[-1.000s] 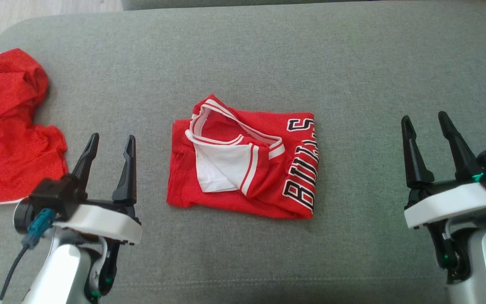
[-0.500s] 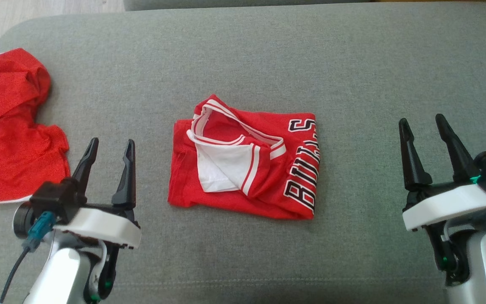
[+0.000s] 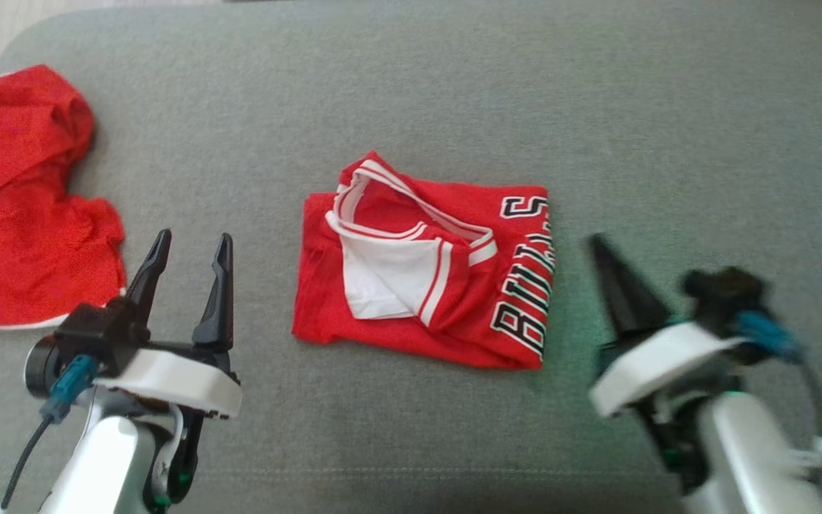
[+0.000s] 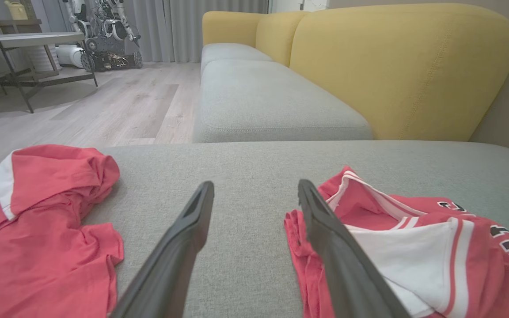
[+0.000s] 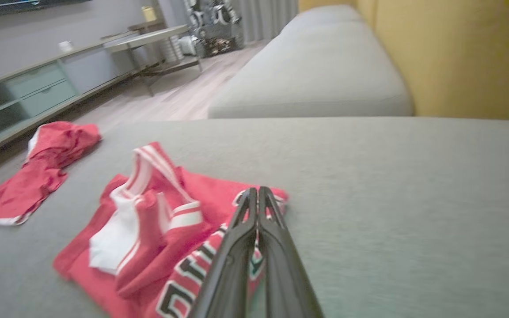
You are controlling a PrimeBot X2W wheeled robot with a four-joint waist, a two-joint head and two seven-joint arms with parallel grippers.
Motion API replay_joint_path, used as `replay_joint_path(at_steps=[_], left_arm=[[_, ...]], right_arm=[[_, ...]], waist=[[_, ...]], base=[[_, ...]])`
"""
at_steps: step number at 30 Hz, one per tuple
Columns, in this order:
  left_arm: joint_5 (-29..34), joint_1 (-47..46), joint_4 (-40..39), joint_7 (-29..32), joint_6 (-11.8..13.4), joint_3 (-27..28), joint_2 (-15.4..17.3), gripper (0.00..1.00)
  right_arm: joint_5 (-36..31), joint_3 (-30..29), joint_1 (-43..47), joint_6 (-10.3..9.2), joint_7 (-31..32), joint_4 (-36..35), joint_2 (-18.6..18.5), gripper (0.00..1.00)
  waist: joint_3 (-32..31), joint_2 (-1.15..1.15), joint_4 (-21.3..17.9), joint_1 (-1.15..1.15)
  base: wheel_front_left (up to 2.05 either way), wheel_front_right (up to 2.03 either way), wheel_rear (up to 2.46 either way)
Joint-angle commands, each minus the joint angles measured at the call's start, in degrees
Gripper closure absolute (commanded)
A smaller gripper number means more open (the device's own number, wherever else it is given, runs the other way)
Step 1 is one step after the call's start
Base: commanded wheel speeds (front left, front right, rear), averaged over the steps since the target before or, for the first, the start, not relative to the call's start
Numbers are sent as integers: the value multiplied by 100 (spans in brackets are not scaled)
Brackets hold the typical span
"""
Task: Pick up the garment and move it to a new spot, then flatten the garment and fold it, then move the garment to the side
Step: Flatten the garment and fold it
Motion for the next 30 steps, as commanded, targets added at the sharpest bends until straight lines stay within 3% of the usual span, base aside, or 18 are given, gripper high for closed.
replay_joint_path(at_steps=[1,17,30], left_arm=[[-12,-337,-207,-46,23,190,129,0],[-72,-516,-50,-200,-27,142,-5,0],[-91,-616,91,-287,-69,159,-79,0]], right_arm=[[126,454,-340,-4,-17,51,71,100],[710,1733,-1469,-4,-429,2293,224,100],[1626,3363,-2073,-4,-601,2796,238,100]], waist=[[73,0,112,0],[346,0,588,0],[464,0,634,0]], base=[[0,0,0],[0,0,0],[0,0,0]])
